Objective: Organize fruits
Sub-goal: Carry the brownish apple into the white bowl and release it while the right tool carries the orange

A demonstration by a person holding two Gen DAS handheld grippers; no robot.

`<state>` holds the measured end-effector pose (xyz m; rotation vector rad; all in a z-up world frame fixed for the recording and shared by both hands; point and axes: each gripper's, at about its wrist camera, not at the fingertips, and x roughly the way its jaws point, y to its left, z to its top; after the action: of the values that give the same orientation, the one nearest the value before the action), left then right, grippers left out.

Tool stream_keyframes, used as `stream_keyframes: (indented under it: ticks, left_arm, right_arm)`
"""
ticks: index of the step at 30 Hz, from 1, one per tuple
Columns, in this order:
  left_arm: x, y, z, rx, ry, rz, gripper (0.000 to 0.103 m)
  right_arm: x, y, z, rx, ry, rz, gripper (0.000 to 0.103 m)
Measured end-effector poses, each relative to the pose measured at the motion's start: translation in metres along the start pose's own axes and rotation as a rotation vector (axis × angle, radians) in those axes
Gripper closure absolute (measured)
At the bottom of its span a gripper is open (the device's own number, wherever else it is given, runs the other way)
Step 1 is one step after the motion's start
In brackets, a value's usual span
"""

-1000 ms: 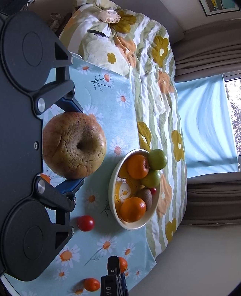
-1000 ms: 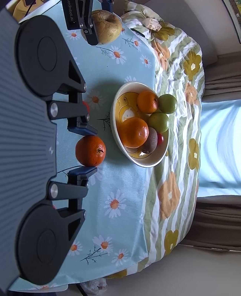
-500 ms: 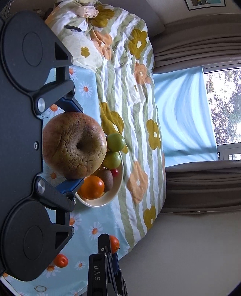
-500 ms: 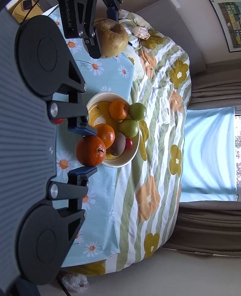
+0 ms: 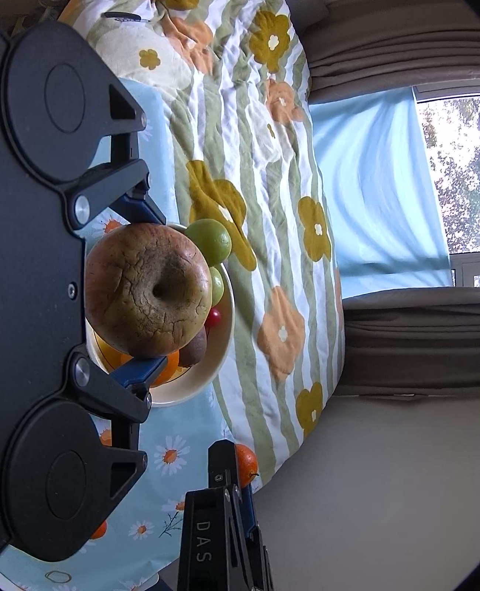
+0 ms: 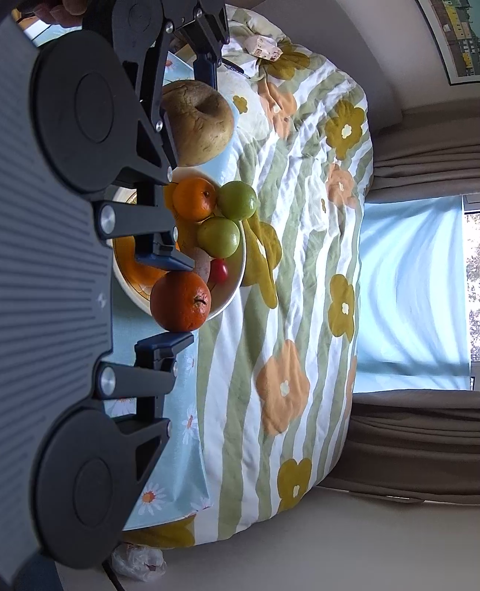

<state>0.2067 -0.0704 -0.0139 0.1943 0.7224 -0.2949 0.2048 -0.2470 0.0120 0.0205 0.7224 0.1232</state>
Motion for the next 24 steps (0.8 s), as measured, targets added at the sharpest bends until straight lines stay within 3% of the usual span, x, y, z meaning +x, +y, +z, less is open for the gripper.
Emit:
stream_keyframes:
  ticks: [11,24]
  left_arm:
    - [0.056,0.003,-0.003,0.049,0.081,-0.049,0.026]
    - [0.078,0.008,-0.011,0.068,0.118,-0.075,0.024]
  right_arm:
    - [0.044,-0.001,0.007,0.025,0.061,-0.024,0.053]
    - [0.066,-0.007,0.008,0.064,0.102,-0.051,0.053]
